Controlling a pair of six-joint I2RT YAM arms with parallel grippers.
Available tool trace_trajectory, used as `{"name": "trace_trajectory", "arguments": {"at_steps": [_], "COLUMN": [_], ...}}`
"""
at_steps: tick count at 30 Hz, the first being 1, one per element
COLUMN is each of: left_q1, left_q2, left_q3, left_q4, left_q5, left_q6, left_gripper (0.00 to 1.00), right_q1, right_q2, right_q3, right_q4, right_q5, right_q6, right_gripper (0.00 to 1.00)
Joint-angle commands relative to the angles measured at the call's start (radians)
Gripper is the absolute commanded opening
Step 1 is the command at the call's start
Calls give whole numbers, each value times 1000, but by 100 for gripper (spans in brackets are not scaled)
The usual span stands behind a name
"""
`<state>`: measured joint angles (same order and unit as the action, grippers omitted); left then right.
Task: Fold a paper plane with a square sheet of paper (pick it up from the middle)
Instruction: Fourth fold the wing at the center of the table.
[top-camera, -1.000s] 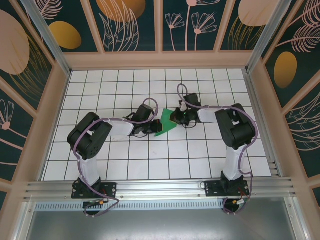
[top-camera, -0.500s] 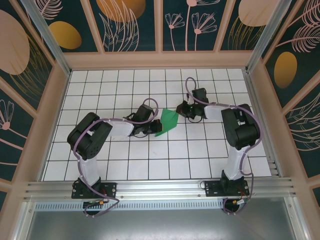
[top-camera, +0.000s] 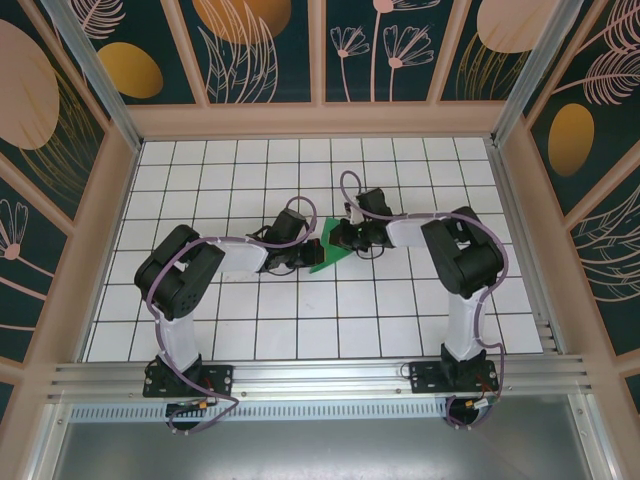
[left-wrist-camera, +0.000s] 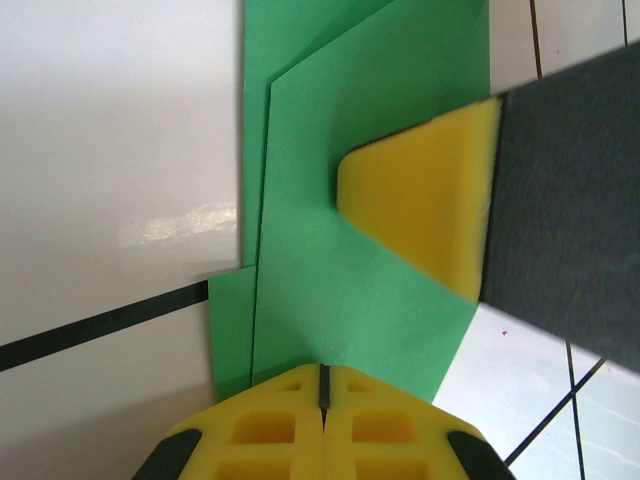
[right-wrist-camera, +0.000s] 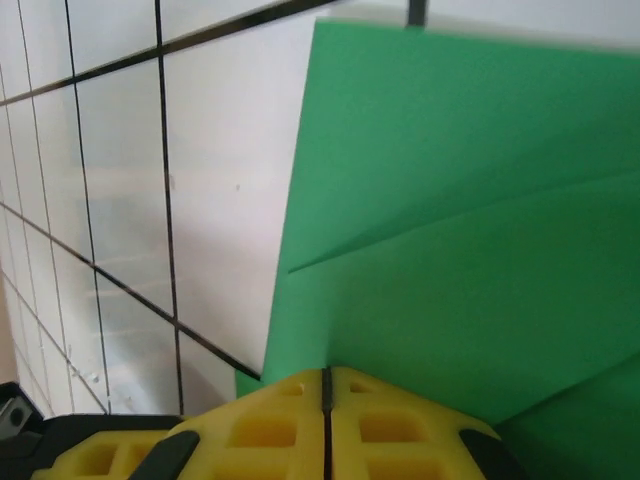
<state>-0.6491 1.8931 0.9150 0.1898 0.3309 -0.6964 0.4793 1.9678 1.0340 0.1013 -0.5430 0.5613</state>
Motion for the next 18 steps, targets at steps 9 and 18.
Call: {"name": "trace_trajectory", "arguments": {"at_steps": [9, 18], "left_q1": [-3, -3], "left_q2": [31, 19], "left_q3": [-74, -80], "left_q4": [-197, -185], "left_q5": [-61, -65], "left_q6": [8, 6], "left_gripper": [2, 2], "right_q1": [-174, -181], "right_q2": [59, 15], "right_q3": [69, 180], "right_q4": [-16, -107], "right_q5": [78, 36], "right_q6": [-10, -3], "right_gripper": [9, 10]}}
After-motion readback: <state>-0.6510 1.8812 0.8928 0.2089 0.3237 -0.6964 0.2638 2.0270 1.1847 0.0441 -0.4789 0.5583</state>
